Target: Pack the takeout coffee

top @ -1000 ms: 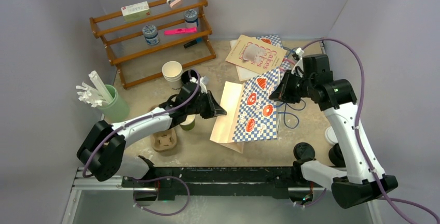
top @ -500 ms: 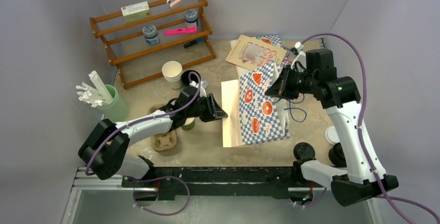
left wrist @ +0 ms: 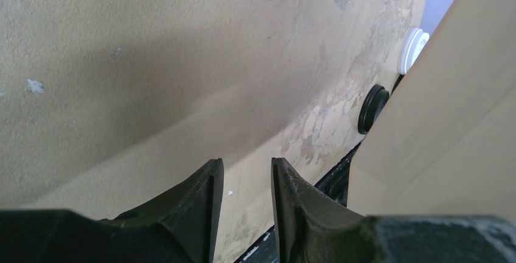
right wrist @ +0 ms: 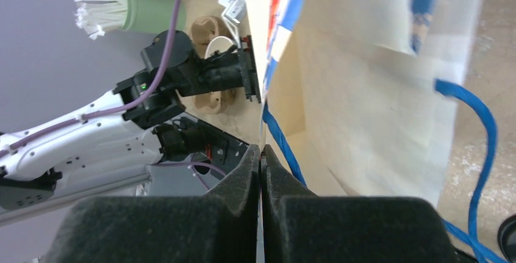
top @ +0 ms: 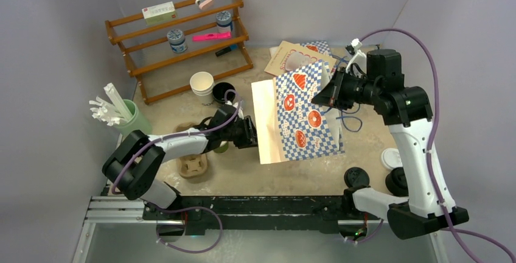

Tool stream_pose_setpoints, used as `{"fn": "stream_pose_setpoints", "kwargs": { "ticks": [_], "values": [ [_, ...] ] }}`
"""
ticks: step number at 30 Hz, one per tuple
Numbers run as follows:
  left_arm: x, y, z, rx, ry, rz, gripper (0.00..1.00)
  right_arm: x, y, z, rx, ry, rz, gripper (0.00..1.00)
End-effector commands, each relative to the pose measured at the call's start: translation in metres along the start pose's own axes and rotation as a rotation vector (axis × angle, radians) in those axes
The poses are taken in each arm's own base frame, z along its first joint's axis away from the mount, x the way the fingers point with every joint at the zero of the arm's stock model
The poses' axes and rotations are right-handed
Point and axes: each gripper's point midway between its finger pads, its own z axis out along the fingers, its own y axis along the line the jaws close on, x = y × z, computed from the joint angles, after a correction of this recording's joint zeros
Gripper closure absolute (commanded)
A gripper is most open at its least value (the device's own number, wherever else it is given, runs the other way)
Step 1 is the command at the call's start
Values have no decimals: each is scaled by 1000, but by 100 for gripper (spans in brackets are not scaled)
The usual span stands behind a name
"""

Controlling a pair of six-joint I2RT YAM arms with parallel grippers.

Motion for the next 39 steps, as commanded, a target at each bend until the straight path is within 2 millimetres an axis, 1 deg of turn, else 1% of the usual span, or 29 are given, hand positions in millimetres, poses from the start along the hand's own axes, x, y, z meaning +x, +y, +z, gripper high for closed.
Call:
{"fn": "stream_pose_setpoints", "kwargs": {
  "ticks": [1, 2, 4, 8, 10, 12, 14, 15, 16, 17, 18, 19, 20, 21, 22, 23, 25, 26, 28, 32, 35, 36, 37, 39],
  "values": [
    [-14, -18, -6, 26, -39, 67, 64, -3, -15, -2, 94, -11, 8, 100],
    [-19, -24, -13, 23, -63, 83, 63, -1, -29, -2, 168, -2, 24, 100],
    [-25, -27, -23, -13, -92, 99, 63, -5, -47, -1, 274, -5, 38, 100],
    [-36, -34, -54, -84, -161, 113, 62, -16, -64, -5, 384, -62, 45, 100],
    [-42, -40, -67, -96, -195, 124, 62, -26, -76, -8, 453, -103, 18, 100],
    [-45, -51, -74, -79, -210, 137, 59, -25, -84, -1, 477, -76, 17, 100],
    [-46, -73, -75, -13, -202, 164, 54, -20, -90, 11, 486, -16, 20, 100],
    [-43, -84, -72, 16, -181, 178, 52, -18, -92, 18, 487, 13, 26, 100],
    [-41, -98, -69, 49, -163, 200, 49, -17, -91, 22, 477, 27, 26, 97],
    [-39, -110, -65, 70, -143, 222, 46, -17, -88, 26, 459, 33, 27, 88],
    [-37, -124, -62, 91, -129, 249, 42, -19, -83, 28, 433, 31, 29, 77],
    [-36, -138, -60, 107, -119, 272, 39, -20, -78, 30, 406, 29, 29, 63],
    [-36, -150, -58, 120, -112, 294, 35, -21, -72, 31, 372, 29, 30, 54],
    [-35, -163, -57, 137, -106, 314, 30, -21, -65, 32, 337, 28, 32, 48],
    [-36, -172, -55, 146, -102, 327, 27, -20, -60, 34, 306, 33, 44, 44],
    [-39, -185, -57, 166, -109, 341, 24, -18, -55, 36, 277, 42, 53, 43],
    [-42, -196, -53, 178, -108, 351, 22, -8, -45, 41, 200, 82, 69, 44],
    [-43, -200, -52, 182, -108, 353, 22, -3, -42, 43, 171, 106, 78, 44],
    [-45, -204, -50, 190, -111, 352, 22, 0, -35, 46, 126, 121, 77, 44],
    [-48, -208, -49, 199, -131, 328, 21, -5, -20, 42, 57, 111, 52, 44],
    [-50, -194, -51, 148, -159, 291, 23, -13, -18, 36, 66, 74, 22, 45],
    [-51, -188, -54, 122, -170, 283, 25, -13, -21, 36, 79, 68, 15, 46],
    [-53, -180, -57, 87, -187, 276, 27, -12, -25, 36, 94, 64, 9, 47],
    [-57, -164, -68, 19, -226, 263, 32, -8, -42, 41, 150, 56, -12, 48]
  ]
}}
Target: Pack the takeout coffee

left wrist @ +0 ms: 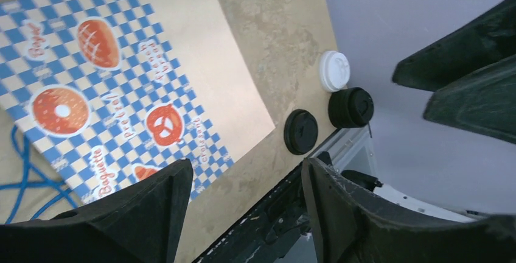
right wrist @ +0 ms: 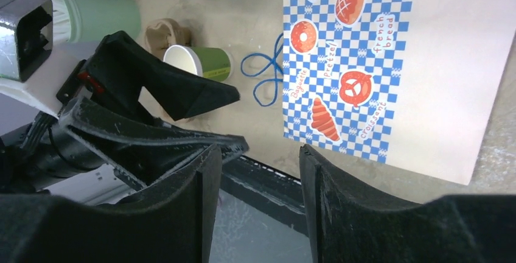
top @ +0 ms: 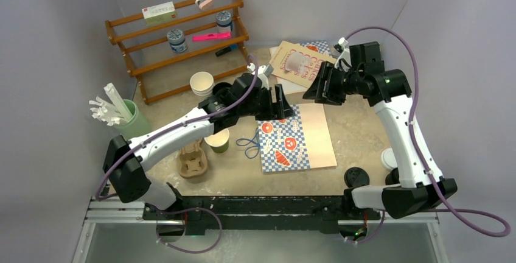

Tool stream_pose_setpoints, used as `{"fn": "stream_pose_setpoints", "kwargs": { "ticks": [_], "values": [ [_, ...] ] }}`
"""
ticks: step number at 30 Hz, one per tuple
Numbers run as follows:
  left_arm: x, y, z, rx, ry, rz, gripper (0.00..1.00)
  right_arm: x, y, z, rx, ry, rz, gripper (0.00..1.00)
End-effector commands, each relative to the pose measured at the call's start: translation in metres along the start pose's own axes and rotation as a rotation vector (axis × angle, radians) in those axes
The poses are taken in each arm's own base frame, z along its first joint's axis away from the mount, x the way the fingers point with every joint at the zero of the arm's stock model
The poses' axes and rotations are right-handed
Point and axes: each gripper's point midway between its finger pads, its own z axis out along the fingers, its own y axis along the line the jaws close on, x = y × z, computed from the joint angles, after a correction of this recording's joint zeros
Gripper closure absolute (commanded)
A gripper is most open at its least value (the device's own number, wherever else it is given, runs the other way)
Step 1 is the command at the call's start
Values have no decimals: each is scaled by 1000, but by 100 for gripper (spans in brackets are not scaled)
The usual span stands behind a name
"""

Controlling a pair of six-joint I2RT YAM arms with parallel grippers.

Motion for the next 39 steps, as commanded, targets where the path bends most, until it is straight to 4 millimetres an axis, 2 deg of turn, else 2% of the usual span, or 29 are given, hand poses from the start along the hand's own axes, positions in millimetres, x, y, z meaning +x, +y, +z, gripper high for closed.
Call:
{"fn": "stream_pose_setpoints", "kwargs": {
  "ticks": [1, 4, 6, 10, 13, 17, 23, 29, 35, 36, 39],
  "values": [
    [-8, 26, -31, -135, -82, -23, 35, 3, -14, 0, 38, -41, -99, 48],
    [4, 55, -42, -185, -62, -68, 41, 19, -32, 15, 53, -26, -84, 46],
    [20, 76, -43, -229, -14, -89, 43, 26, -39, 22, 52, -24, -80, 39],
    [47, 110, -45, -355, 59, -92, 43, 40, -42, 41, 40, -6, -108, 30],
    [46, 120, -54, -396, 38, -75, 45, 54, -39, 61, 32, 24, -131, 35],
    [37, 136, -73, -455, 15, -36, 54, 70, -22, 93, -57, 48, -150, 45],
    [11, 132, -115, -482, -87, 16, 56, 83, 13, 138, -129, 66, -238, 45],
    [-8, 133, -165, -554, -219, 6, 61, 110, 37, 183, -81, 103, -403, 49],
    [-16, 132, -208, -595, -322, -9, 64, 127, 40, 221, -27, 95, -401, 53],
    [-15, 133, -214, -603, -330, -13, 64, 130, 44, 226, -31, 82, -402, 57],
    [-14, 132, -228, -600, -354, -15, 64, 138, 62, 234, -104, 19, -507, 56]
  ]
}}
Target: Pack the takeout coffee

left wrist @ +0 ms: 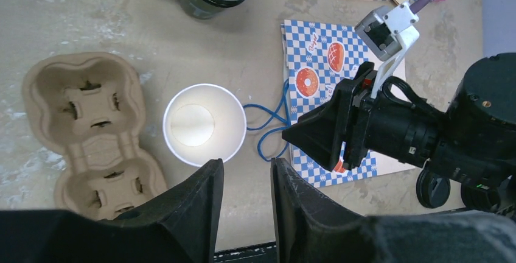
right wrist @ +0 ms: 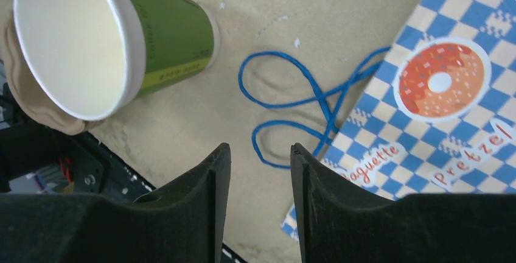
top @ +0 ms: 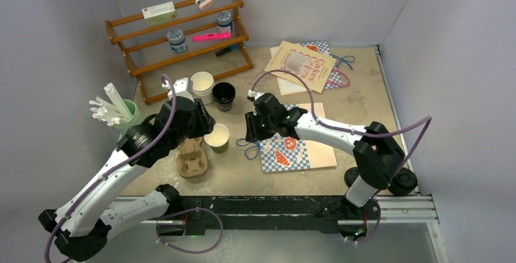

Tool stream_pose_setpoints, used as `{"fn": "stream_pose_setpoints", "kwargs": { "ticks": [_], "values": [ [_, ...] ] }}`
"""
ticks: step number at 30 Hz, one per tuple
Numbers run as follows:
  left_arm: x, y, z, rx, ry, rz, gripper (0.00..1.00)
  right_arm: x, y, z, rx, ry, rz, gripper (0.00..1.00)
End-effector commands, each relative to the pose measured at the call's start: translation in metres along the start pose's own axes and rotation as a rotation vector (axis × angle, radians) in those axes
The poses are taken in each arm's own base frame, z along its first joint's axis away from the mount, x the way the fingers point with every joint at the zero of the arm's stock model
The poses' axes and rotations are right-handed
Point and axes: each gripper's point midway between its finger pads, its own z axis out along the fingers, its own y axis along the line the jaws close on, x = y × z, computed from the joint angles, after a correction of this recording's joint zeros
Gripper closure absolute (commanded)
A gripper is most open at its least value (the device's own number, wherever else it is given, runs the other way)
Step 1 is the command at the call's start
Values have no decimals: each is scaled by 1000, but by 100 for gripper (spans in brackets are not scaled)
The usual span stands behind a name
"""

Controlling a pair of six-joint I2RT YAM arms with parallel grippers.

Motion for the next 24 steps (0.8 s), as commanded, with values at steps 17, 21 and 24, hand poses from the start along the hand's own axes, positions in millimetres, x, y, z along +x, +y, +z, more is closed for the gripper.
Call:
{"fn": "stream_pose_setpoints", "kwargs": {
  "ticks": [17, 21, 24],
  "values": [
    [-17, 34, -55, -35, -105, -63, 62, -6, 22, 55, -128, -70, -533, 48],
    [-17, 34, -56, -35, -107, -64, 62, -3, 22, 68, -139, -46, -540, 48],
    [-19, 27, -56, -8, -105, -69, 61, 1, 22, 80, -130, -19, -553, 49]
  ]
}}
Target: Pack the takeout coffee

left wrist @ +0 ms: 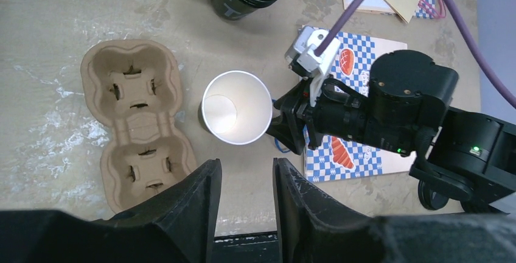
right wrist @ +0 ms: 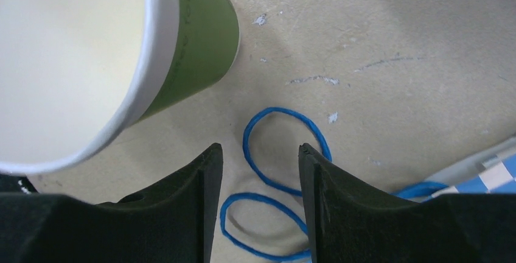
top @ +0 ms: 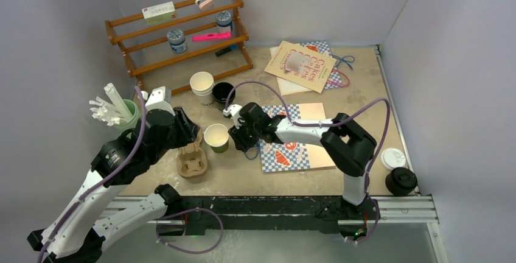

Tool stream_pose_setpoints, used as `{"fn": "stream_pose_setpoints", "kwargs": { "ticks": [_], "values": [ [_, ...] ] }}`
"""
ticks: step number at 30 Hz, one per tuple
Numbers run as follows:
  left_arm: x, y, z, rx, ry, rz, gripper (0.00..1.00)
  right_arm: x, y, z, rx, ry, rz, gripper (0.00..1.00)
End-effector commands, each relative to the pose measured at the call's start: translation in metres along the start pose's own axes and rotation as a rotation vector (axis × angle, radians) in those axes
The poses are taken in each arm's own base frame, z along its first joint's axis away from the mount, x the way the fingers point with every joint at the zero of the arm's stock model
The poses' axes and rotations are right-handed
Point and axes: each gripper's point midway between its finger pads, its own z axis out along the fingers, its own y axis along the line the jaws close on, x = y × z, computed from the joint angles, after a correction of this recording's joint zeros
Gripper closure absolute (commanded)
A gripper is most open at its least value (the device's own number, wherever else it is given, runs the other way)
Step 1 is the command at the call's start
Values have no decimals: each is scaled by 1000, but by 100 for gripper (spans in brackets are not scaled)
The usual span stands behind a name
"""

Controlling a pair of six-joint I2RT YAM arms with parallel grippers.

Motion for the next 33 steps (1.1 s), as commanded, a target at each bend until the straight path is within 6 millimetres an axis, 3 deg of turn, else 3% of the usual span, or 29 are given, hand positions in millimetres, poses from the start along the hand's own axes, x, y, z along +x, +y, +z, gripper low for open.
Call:
{"fn": "stream_pose_setpoints", "kwargs": {
  "ticks": [1, 6, 9, 12, 17, 22, 26, 29, 33],
  "values": [
    [-14, -10, -7, 33, -30, -26, 60, -16, 5, 12, -24, -19, -55, 50],
    [-15, -16, -6, 41, -15, -27, 60, -5, 10, 19, -31, 11, -41, 63],
    [-22, -28, -9, 92, -27, -49, 60, -2, 12, 16, -37, 15, -23, 79],
    [-24, -33, -10, 109, -28, -57, 60, -4, 19, -4, -51, 3, 5, 98],
    [-13, -39, 1, 135, 3, -45, 59, -38, 31, -76, -44, -140, 24, 100],
    [1, -58, 20, 204, 50, -28, 58, -75, 51, -166, -77, -344, 31, 100],
    [14, -79, 37, 282, 97, -20, 55, -94, 58, -233, -66, -476, 30, 100],
    [28, -93, 50, 339, 147, -31, 52, -102, 60, -268, -50, -542, 35, 100],
    [56, -100, 65, 384, 224, -71, 47, -109, 57, -297, -16, -598, 55, 100]
  ]
}}
